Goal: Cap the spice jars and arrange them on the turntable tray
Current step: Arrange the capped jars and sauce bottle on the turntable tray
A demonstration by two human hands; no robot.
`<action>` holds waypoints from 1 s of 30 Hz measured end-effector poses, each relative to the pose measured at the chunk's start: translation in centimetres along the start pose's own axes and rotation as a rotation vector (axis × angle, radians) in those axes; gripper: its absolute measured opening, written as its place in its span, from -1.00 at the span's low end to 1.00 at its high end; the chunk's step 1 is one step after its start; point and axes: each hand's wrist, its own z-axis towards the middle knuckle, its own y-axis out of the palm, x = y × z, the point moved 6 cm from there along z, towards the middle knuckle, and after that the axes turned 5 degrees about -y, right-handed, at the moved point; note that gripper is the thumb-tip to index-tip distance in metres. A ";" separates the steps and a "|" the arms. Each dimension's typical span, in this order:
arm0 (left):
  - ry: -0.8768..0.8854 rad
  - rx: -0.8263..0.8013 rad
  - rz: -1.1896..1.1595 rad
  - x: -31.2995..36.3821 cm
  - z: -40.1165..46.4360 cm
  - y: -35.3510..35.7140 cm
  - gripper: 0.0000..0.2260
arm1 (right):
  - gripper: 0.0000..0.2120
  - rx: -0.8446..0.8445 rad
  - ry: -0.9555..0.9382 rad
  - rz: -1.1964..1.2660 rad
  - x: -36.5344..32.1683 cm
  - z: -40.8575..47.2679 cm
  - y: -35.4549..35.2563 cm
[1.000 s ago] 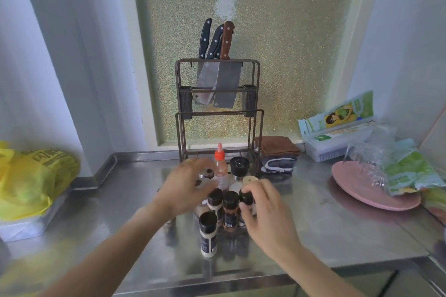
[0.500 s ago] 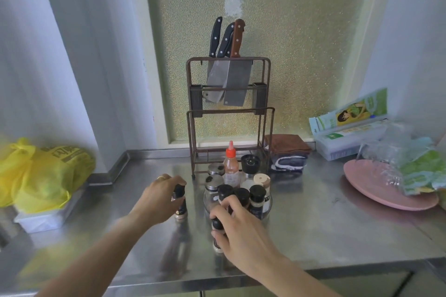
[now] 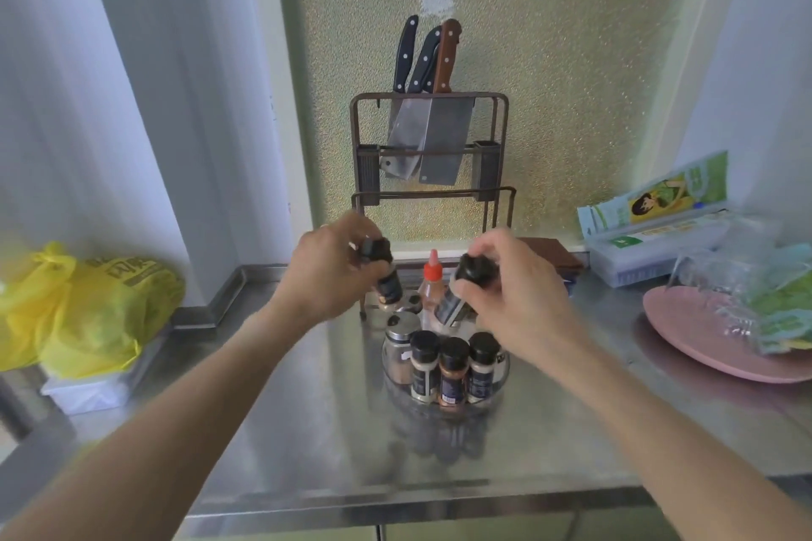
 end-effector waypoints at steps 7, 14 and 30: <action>0.067 -0.158 0.105 3.2 4.0 7.2 -0.72 | -0.65 -0.112 0.087 -0.178 3.2 4.7 2.2; 0.047 -0.329 0.212 1.0 3.1 12.5 -0.68 | -0.55 -0.322 0.092 -0.262 5.5 4.5 6.9; 0.100 -0.386 0.261 0.0 2.0 14.1 -0.89 | -0.69 -0.363 0.038 -0.335 6.2 3.4 8.5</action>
